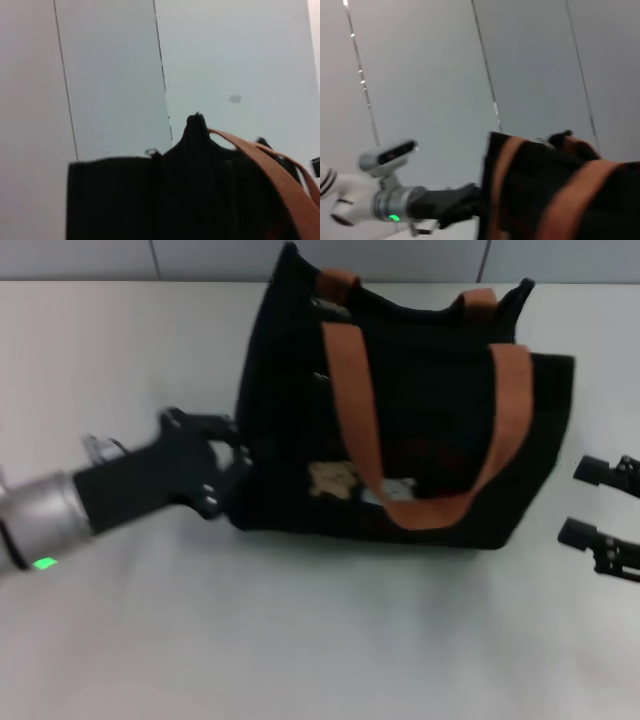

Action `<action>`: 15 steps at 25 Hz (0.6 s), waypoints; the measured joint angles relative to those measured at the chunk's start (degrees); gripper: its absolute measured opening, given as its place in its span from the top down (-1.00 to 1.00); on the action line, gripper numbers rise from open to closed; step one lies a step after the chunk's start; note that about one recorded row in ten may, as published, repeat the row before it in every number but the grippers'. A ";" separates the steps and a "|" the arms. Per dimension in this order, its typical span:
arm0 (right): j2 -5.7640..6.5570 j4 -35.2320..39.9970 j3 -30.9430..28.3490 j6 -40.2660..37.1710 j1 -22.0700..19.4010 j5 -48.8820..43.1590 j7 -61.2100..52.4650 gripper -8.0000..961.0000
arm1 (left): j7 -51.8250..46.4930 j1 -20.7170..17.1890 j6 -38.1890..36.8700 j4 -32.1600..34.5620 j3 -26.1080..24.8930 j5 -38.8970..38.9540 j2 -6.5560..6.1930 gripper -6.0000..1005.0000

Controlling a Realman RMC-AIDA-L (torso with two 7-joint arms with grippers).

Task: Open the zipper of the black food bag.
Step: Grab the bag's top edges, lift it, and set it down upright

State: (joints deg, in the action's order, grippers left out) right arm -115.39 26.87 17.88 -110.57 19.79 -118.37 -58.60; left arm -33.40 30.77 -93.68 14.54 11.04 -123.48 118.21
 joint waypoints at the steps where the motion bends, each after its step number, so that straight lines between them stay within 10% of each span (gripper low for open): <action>1: -0.08 -0.02 -0.02 0.81 0.36 0.63 -1.28 -0.62 | -0.69 -0.03 -1.71 2.30 0.01 0.02 -0.05 0.83; 15: -3.99 -13.29 9.48 17.11 14.32 1.26 -4.21 -0.61 | -1.57 3.77 -18.20 23.27 4.27 4.84 0.16 0.83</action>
State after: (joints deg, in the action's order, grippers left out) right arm -119.39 13.58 27.36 -93.45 34.12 -117.10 -62.80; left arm -34.97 34.54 -111.89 37.81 15.31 -118.63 118.37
